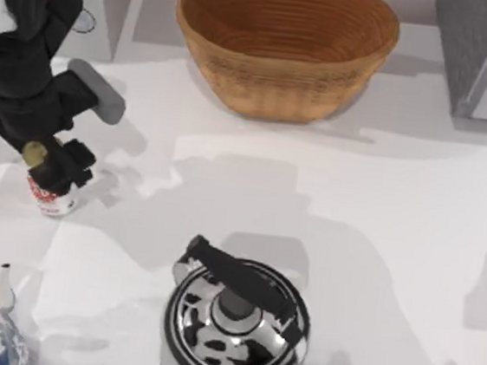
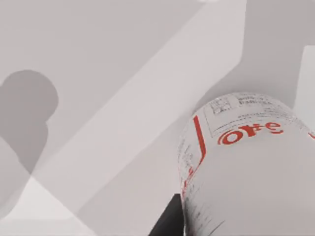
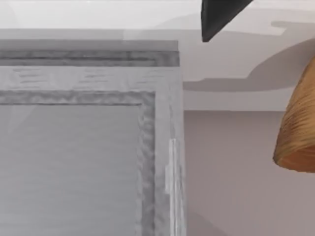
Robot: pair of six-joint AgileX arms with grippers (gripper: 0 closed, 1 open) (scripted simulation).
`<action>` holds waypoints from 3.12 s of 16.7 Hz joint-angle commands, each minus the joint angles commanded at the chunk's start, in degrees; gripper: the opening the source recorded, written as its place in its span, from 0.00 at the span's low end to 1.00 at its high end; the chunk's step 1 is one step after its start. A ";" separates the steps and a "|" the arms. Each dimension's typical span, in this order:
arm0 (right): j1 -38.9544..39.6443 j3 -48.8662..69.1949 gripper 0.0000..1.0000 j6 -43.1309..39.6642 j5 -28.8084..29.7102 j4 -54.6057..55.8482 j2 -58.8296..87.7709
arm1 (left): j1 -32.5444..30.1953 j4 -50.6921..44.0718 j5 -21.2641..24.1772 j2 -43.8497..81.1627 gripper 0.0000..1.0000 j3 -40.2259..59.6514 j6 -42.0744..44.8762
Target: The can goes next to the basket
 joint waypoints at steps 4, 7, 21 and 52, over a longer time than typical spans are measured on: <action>0.00 0.00 1.00 0.00 0.00 0.00 0.00 | 0.00 0.00 0.00 0.00 0.00 0.00 0.00; 0.00 0.00 1.00 0.00 0.00 0.00 0.00 | 0.03 -0.01 0.01 -0.15 0.00 -0.04 0.05; 0.00 0.00 1.00 0.00 0.00 0.00 0.00 | -11.01 -9.81 -2.44 9.88 0.00 7.24 -36.46; 0.00 0.00 1.00 0.00 0.00 0.00 0.00 | -21.27 -13.06 1.79 14.16 0.00 24.19 -65.69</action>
